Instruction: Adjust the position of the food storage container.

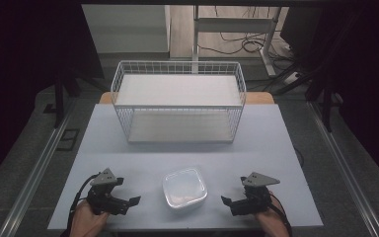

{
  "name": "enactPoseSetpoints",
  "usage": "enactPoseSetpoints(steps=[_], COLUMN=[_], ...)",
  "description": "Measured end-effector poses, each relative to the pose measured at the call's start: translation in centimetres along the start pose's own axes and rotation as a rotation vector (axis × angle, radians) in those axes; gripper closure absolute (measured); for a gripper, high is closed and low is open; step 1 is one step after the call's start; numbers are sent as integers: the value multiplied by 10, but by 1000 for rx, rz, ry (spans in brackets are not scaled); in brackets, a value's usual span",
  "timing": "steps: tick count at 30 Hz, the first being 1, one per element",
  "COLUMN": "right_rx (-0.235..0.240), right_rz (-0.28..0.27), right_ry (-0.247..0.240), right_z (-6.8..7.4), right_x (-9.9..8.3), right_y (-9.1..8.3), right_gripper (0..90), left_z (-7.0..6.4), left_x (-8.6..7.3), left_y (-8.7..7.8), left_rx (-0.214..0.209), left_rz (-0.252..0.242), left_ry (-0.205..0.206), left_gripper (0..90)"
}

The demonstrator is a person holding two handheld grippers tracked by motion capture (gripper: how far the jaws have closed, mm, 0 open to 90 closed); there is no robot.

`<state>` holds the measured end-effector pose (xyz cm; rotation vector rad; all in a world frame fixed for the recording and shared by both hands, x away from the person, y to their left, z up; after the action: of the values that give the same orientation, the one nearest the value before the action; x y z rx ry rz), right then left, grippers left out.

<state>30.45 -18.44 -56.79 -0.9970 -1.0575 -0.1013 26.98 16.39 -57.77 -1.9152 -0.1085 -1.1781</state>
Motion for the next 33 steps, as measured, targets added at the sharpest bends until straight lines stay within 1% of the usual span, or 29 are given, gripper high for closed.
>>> enactPoseSetpoints(steps=[1,3,4,5,6,7,8,9,10,11,12,13,14,16,17,18,21,22,23,24,25,26,27,28,29,30,31,32,33], right_rx=[-6,-22,-20,-23,-23,-23,-36,-36,-61,-72,-72,-76,-89,-79,-79,-56,-51,-51,-38,-20,-4,-4,10,16,19,18,18,24,37], right_rz=[-7,-31,-41,-44,-44,-44,-42,-42,-36,-35,-35,-33,-24,-16,-16,-14,-3,-3,8,12,17,17,13,8,-1,-1,-1,0,9], right_ry=[1,11,19,31,31,41,52,52,58,61,61,60,58,65,65,73,75,75,84,87,95,95,93,98,103,107,107,104,97], right_z=[-1,-3,-4,-5,-5,-6,-7,-7,-10,-11,-11,-11,-13,-13,-13,-11,-11,-11,-10,-9,-7,-7,-6,-5,-3,-2,-2,-1,1], right_x=[1,3,4,4,4,4,4,4,4,4,4,4,3,3,3,3,3,3,3,3,4,4,6,8,12,14,14,15,15], right_y=[-1,-2,-2,-1,-1,0,1,1,2,3,3,3,3,2,2,2,1,1,1,1,1,1,1,0,-1,-1,-1,-1,0], right_gripper=[9,9,7,3,3,0,0,0,0,0,0,0,0,0,0,0,0,0,0,1,9,9,22,39,94,122,122,175,271], left_z=[2,4,4,8,8,10,13,13,13,13,13,13,11,8,8,5,0,0,-6,-9,-12,-12,-14,-17,-22,-26,-26,-29,-31], left_x=[2,2,2,1,1,1,-1,-1,-1,-1,0,0,1,2,2,3,4,4,6,7,8,8,8,8,9,9,9,9,9], left_y=[0,0,0,0,0,1,2,2,2,2,2,2,2,3,3,4,7,7,9,10,10,10,11,12,14,15,15,17,18], left_rx=[2,31,31,73,73,88,96,96,96,96,96,97,96,102,102,106,101,101,69,52,47,47,52,58,44,31,31,18,15], left_rz=[-19,-36,-36,-36,-36,-35,-32,-32,-35,-35,-38,-39,-41,-37,-37,-31,-16,-16,-19,-19,-17,-17,-11,2,8,14,14,23,30], left_ry=[3,27,27,51,51,58,56,56,52,52,53,56,67,85,85,95,96,96,81,79,81,81,87,101,115,120,120,129,136], left_gripper=[21,16,9,4,1,1,0,0,0,0,0,0,0,0,0,0,0,0,0,1,17,39,39,70,148,182,225,225,270])
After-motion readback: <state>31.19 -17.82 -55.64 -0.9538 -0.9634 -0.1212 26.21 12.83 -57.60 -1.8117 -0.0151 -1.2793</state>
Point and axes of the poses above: each handheld gripper's, and its own axes: y roughly forward along the jaws, x roughly out of its top, z roughly to its left, the point moved 9 cm from there along y, roughly forward along the jaws, and after that the axes turned 5 degrees about y, right-handed, at the moved point
